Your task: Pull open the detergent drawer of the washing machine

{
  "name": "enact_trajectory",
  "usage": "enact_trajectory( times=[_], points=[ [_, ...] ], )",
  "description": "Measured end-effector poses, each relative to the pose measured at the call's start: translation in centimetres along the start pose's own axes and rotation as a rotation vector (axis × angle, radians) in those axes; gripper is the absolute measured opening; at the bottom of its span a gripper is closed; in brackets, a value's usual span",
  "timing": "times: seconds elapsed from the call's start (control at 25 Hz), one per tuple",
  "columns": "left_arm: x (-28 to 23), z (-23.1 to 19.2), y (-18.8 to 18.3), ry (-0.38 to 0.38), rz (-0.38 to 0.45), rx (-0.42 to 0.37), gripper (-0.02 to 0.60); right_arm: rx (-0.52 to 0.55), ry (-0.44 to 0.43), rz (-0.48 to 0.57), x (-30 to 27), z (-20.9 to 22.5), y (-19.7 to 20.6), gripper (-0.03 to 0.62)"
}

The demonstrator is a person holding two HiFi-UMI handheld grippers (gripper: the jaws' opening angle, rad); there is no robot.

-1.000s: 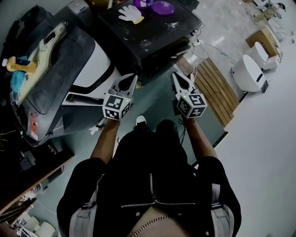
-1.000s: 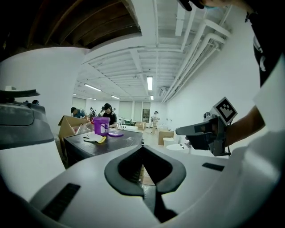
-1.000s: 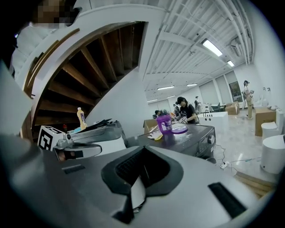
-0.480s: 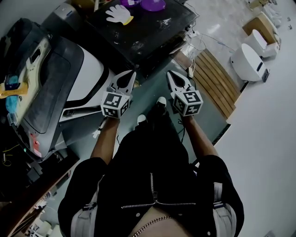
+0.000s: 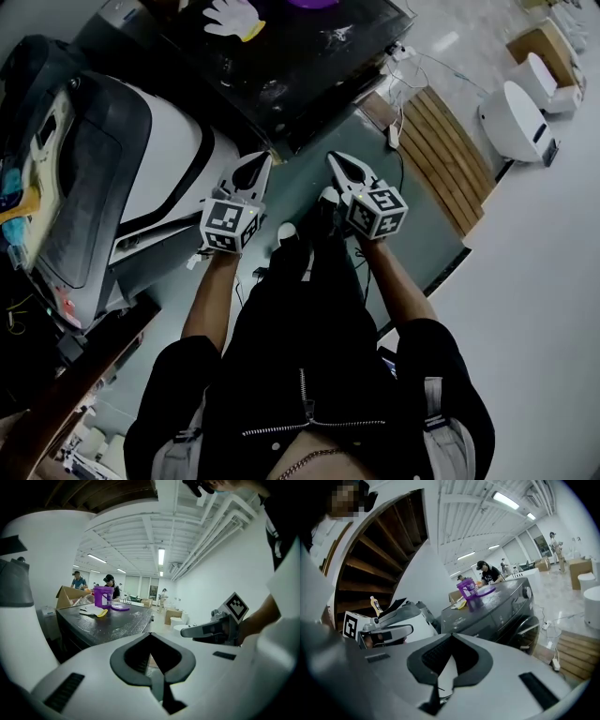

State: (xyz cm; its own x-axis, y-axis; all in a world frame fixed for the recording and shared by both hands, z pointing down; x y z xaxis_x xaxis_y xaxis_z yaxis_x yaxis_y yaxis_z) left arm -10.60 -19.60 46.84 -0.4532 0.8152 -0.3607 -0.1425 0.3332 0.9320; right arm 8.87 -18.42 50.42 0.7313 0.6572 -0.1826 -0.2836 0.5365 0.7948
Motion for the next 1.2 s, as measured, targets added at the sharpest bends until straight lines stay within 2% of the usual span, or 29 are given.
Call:
enact_trajectory(
  times=[0.16,0.24,0.48,0.64,0.8,1.0,1.2],
  points=[
    [-0.9,-0.4,1.0,-0.025,-0.028,0.017,0.018,-0.15,-0.084,-0.018,-1.7,3.0,2.7,0.009],
    [-1.2,-0.8,1.3,-0.041,-0.034,0.028,0.018,-0.24,-0.122,-0.002,-2.7,4.6,3.6,0.044],
    [-1.2,-2.3,2.7,-0.1,-0.07,0.074,0.018,-0.407,-0.207,0.001,-6.1,7.8,5.5,0.281],
    [-1.3,-3.2,4.0,-0.131,-0.099,0.094,0.018,-0.462,-0.263,0.012,-8.3,9.4,5.7,0.288],
    [-1.0,-3.6,5.1,-0.156,-0.124,0.111,0.018,-0.549,-0.378,0.11,-10.4,11.4,5.3,0.29],
    [0.4,-4.4,7.2,-0.199,-0.174,0.138,0.018,-0.683,-0.469,0.213,-12.2,13.7,6.7,0.327],
    [1.5,-5.6,8.4,-0.238,-0.208,0.146,0.018,-0.73,-0.549,0.266,-13.8,14.5,6.9,0.328]
  ],
)
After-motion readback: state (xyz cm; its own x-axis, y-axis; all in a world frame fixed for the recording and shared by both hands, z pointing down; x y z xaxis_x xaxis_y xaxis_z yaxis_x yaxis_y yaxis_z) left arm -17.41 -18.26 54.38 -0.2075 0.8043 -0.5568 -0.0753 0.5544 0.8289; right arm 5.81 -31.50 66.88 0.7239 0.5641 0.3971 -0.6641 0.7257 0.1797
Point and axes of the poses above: the fingertips, and each gripper's own axes: x backward along the fingers, z to its right, y out of its underside, the point moved 6 cm from there along x, backward along the fingers, and after that the axes turned 14 degrees about -y, right-handed, at the moved point
